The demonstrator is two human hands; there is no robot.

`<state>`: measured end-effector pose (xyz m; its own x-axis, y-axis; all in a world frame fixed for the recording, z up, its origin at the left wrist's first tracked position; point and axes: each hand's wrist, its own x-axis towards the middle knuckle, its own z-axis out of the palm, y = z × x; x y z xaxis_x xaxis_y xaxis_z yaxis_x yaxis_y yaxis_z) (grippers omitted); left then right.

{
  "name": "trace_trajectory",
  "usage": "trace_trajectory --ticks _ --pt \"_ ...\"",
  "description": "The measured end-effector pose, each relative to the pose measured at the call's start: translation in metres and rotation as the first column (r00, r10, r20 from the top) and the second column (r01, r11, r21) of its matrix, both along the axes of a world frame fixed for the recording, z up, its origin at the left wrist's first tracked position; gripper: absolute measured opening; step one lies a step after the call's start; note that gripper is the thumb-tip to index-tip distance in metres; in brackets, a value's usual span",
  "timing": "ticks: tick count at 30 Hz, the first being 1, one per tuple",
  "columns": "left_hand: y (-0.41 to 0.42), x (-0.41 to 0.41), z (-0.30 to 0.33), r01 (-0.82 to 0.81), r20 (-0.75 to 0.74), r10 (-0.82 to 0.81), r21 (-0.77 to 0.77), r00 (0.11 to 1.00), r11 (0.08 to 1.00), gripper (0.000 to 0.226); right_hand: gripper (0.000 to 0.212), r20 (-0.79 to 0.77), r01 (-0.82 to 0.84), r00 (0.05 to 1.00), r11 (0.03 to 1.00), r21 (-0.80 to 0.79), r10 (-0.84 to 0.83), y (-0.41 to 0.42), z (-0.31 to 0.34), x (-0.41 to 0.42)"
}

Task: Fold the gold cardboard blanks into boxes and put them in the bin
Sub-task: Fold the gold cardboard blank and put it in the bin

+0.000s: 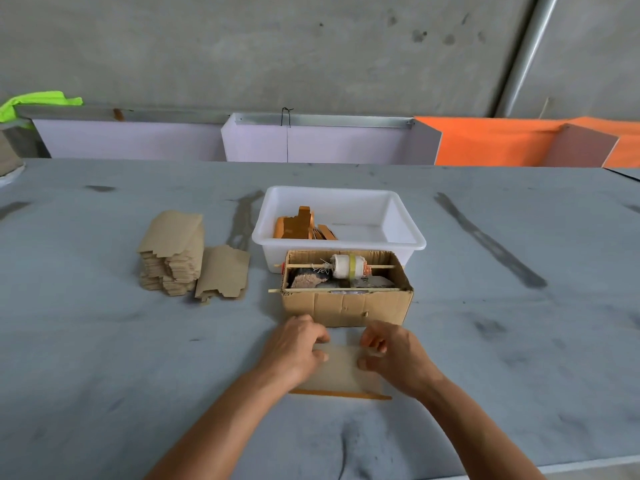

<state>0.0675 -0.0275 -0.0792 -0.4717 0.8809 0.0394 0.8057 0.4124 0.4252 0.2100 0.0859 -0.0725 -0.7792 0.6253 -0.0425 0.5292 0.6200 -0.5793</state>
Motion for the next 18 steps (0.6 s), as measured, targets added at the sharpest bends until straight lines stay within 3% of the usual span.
trace_trajectory --ticks 5,9,18 --pt "-0.005 -0.004 0.004 -0.057 0.082 0.053 0.047 0.995 0.997 0.013 0.009 -0.087 -0.027 0.996 0.998 0.05 0.031 0.004 0.002 -0.005" --pt "-0.006 -0.004 0.005 -0.077 0.086 0.072 0.062 0.994 0.995 0.01 0.019 -0.011 -0.116 0.993 0.977 0.18 0.12 0.004 0.003 -0.013" --pt "-0.006 -0.004 0.0 -0.024 0.026 0.021 0.13 0.999 0.991 0.008 0.018 0.029 -0.221 0.975 0.949 0.223 0.22 0.006 -0.001 -0.015"
